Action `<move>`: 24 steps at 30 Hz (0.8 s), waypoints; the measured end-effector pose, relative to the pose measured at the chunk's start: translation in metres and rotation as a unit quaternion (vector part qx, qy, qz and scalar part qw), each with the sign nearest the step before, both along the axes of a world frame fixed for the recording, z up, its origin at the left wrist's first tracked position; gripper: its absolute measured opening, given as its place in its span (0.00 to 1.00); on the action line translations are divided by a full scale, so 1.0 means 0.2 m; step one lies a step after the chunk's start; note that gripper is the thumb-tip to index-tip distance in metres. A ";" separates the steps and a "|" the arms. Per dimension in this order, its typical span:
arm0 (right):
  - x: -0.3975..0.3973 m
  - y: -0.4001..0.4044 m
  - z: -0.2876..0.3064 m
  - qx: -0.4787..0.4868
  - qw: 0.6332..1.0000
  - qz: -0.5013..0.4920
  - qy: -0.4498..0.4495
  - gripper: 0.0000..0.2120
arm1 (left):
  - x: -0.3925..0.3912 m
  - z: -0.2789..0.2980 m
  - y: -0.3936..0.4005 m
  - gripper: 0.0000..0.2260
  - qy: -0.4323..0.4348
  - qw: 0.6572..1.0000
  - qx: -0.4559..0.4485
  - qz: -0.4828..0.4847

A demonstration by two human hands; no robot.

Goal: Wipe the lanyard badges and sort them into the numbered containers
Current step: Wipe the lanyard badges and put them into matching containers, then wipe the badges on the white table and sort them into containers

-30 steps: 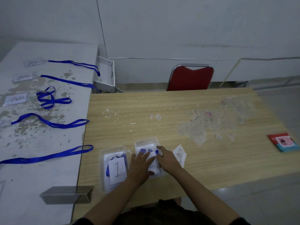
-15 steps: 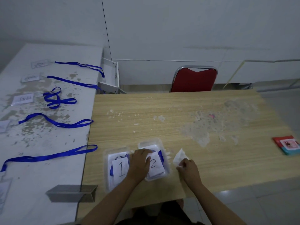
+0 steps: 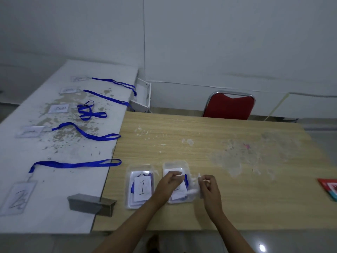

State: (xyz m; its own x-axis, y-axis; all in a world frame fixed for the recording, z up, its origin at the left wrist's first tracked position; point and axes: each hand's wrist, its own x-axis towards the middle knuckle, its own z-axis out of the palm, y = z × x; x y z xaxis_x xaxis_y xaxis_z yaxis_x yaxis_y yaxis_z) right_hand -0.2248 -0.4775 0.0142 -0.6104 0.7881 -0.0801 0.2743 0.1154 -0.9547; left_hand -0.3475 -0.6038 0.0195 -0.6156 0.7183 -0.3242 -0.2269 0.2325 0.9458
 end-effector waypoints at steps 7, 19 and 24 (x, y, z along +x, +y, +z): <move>0.08 -0.35 0.09 -0.098 0.984 0.149 -0.001 0.05 | 0.27 0.00 -0.38 0.20 -0.176 0.983 0.032 0.049; 0.23 -1.04 0.14 -0.223 0.901 0.364 -0.080 0.10 | 0.61 -0.06 -1.27 0.19 -0.233 0.925 0.105 0.282; 0.13 -1.27 0.18 -0.205 0.868 0.437 -0.118 0.16 | 0.54 -0.06 -1.57 0.17 -0.191 0.891 0.110 0.396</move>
